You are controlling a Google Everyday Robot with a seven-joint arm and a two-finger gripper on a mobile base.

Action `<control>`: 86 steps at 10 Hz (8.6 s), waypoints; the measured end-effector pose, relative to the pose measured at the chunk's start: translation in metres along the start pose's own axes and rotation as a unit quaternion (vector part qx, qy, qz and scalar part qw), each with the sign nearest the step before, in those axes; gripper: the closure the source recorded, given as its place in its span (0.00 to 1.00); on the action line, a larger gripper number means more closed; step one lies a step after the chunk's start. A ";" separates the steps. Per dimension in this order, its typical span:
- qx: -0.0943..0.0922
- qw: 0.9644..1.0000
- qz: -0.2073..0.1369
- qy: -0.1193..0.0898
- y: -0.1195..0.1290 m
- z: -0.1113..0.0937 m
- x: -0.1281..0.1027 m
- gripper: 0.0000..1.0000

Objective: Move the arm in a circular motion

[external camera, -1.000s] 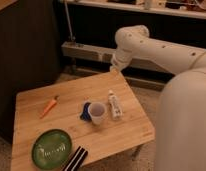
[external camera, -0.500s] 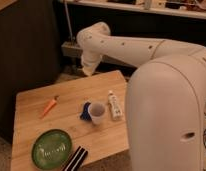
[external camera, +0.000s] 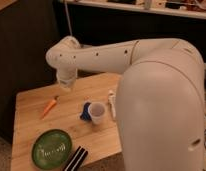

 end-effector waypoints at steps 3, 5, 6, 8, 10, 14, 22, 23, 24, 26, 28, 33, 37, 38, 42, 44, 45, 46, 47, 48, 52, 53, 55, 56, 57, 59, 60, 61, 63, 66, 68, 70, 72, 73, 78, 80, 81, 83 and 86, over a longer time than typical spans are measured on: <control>-0.041 0.998 -0.042 0.018 0.079 0.019 0.028 0.97; -0.070 0.997 -0.027 0.023 0.117 0.024 0.071 0.97; -0.086 0.996 -0.005 0.022 0.133 0.028 0.100 0.97; -0.101 0.994 0.041 0.015 0.143 0.033 0.144 0.97; -0.106 0.988 0.109 0.000 0.133 0.039 0.204 0.97; -0.077 0.973 0.216 -0.030 0.053 0.042 0.288 0.97; 0.003 0.955 0.297 -0.018 -0.165 0.009 0.275 0.97; 0.011 0.956 0.293 -0.015 -0.186 0.008 0.255 0.97; 0.019 0.959 0.282 -0.013 -0.205 0.008 0.231 0.97; 0.030 0.967 0.252 -0.008 -0.225 0.010 0.182 0.97; 0.037 0.976 0.216 -0.004 -0.227 0.013 0.142 0.97; 0.029 0.994 0.107 -0.004 -0.145 0.020 0.076 0.97; -0.002 1.000 0.020 -0.017 -0.045 0.019 0.065 0.97; -0.011 1.000 0.003 -0.022 -0.024 0.017 0.066 0.97; -0.071 0.994 -0.067 -0.041 0.087 0.009 0.106 0.97; -0.077 0.995 -0.045 -0.037 0.119 0.011 0.151 0.97; -0.076 0.996 -0.028 -0.035 0.126 0.011 0.165 0.97; -0.072 0.997 -0.001 -0.032 0.130 0.013 0.183 0.97; -0.068 0.997 0.018 -0.032 0.128 0.013 0.195 0.97; -0.061 0.997 0.046 -0.030 0.119 0.013 0.213 0.97; -0.031 0.989 0.141 -0.033 0.029 0.009 0.267 0.97; -0.025 0.987 0.157 -0.036 0.006 0.007 0.271 0.97; -0.013 0.980 0.192 -0.042 -0.046 -0.001 0.276 0.97; -0.008 0.976 0.213 -0.050 -0.078 -0.006 0.276 0.97; -0.004 0.972 0.229 -0.058 -0.107 -0.012 0.272 0.97; 0.001 0.965 0.252 -0.072 -0.168 -0.026 0.248 0.97; 0.002 0.963 0.257 -0.075 -0.187 -0.028 0.233 0.97; 0.004 0.963 0.258 -0.079 -0.208 -0.030 0.209 0.97; 0.010 0.965 0.247 -0.086 -0.234 -0.037 0.159 0.97; 0.025 0.976 0.196 -0.087 -0.233 -0.047 0.105 0.97; 0.026 0.983 0.160 -0.082 -0.210 -0.046 0.084 0.97; 0.021 0.991 0.110 -0.075 -0.162 -0.041 0.065 0.97; 0.008 0.995 0.071 -0.072 -0.117 -0.035 0.055 0.97; 0.000 0.996 0.048 -0.071 -0.092 -0.032 0.052 0.97; -0.065 0.993 -0.057 -0.074 0.037 -0.016 0.067 0.97; -0.102 0.991 -0.062 -0.061 0.096 0.012 0.110 0.97; -0.108 0.991 -0.050 -0.056 0.111 0.021 0.127 0.97; -0.117 0.992 -0.004 -0.045 0.135 0.034 0.166 0.97; -0.106 0.991 0.068 -0.037 0.123 0.034 0.225 0.97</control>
